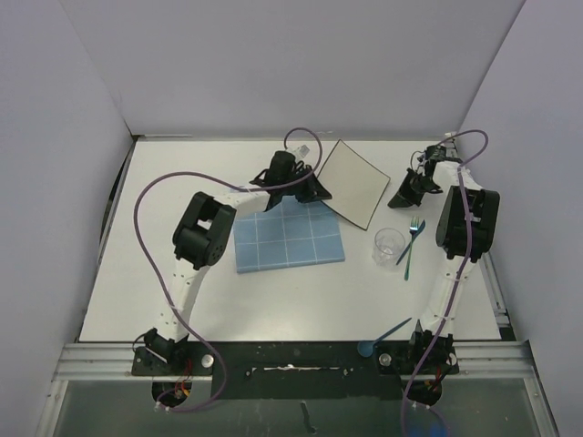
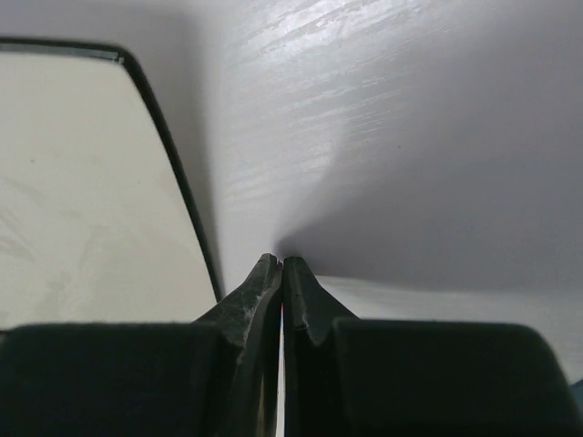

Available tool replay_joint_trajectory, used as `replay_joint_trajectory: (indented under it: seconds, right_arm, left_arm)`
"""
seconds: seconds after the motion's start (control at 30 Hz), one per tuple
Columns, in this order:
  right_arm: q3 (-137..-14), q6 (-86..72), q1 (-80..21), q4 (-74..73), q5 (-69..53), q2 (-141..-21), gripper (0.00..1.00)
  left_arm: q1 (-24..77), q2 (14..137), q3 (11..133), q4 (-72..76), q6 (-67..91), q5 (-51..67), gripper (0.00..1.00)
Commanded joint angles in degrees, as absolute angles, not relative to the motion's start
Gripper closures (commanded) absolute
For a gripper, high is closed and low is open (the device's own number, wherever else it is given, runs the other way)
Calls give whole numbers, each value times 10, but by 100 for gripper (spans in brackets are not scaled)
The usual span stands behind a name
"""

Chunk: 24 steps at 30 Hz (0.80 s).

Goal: Set the dinner table for one person
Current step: Pick up the plate from the corner of the board.

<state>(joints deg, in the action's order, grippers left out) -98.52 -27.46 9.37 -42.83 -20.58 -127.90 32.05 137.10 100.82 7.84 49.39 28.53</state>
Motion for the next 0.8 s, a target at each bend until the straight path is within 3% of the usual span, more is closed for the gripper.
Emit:
replay_joint_trajectory:
  seconds: [0.0, 0.77]
  right_arm:
    - [-969, -260, 98, -420, -195, -1239, 100]
    - [-955, -265, 79, -421, -176, -1220, 100]
  left_arm:
    - [306, 1262, 931, 161, 440, 249, 100]
    - [258, 1013, 600, 342, 510, 194, 100]
